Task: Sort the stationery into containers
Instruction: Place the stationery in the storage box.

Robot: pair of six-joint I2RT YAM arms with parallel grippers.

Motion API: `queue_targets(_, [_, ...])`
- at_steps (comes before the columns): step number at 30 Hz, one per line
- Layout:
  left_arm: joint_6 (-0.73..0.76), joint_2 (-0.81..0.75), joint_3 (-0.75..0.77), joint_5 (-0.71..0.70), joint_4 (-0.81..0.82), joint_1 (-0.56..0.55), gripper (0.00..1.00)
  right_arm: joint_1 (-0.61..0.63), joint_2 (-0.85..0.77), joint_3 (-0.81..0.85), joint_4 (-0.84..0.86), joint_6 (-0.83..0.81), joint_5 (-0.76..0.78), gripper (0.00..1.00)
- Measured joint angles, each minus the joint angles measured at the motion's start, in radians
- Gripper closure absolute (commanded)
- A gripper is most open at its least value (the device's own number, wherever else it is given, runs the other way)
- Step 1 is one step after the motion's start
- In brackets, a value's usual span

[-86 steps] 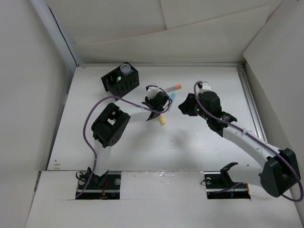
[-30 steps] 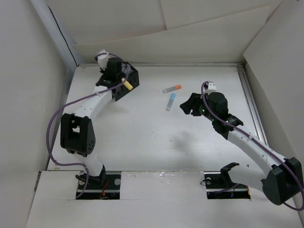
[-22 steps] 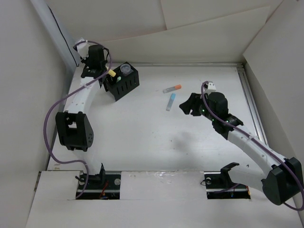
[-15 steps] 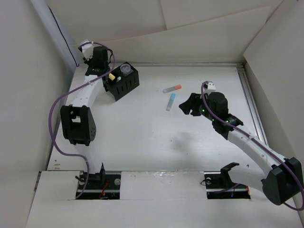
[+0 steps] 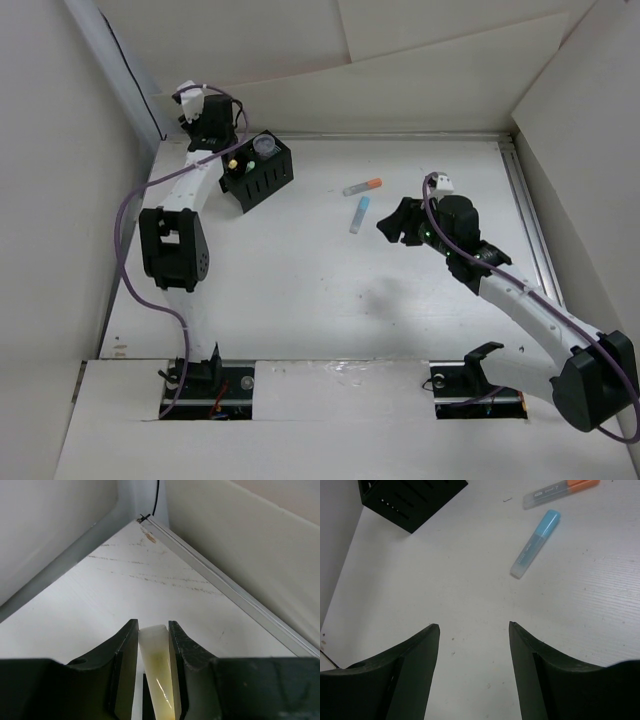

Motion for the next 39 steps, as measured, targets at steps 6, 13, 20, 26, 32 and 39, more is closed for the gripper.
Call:
queue_targets(6, [0.054,0.026,0.003,-0.056,0.043,-0.013,0.93,0.0,0.001,0.0,0.004,0.0,0.0,0.36])
queue_targets(13, [0.107,0.041,0.003,-0.102,0.105,-0.051,0.93,0.0,0.008,0.0,0.018,0.0,-0.001,0.36])
queue_targets(20, [0.148,0.071,0.002,-0.127,0.135,-0.06,0.93,0.0,0.015,0.0,0.019,0.0,-0.008,0.36])
queue_targets(26, [0.188,0.077,0.0,-0.165,0.183,-0.079,0.92,0.0,0.02,-0.001,0.021,0.0,-0.008,0.36])
queue_targets(32, [0.225,0.078,-0.032,-0.193,0.237,-0.106,0.9,0.0,0.02,-0.001,0.031,0.0,-0.008,0.36])
queue_targets(39, [0.261,0.082,-0.05,-0.222,0.263,-0.116,0.89,0.0,0.02,-0.001,0.041,0.0,-0.008,0.36])
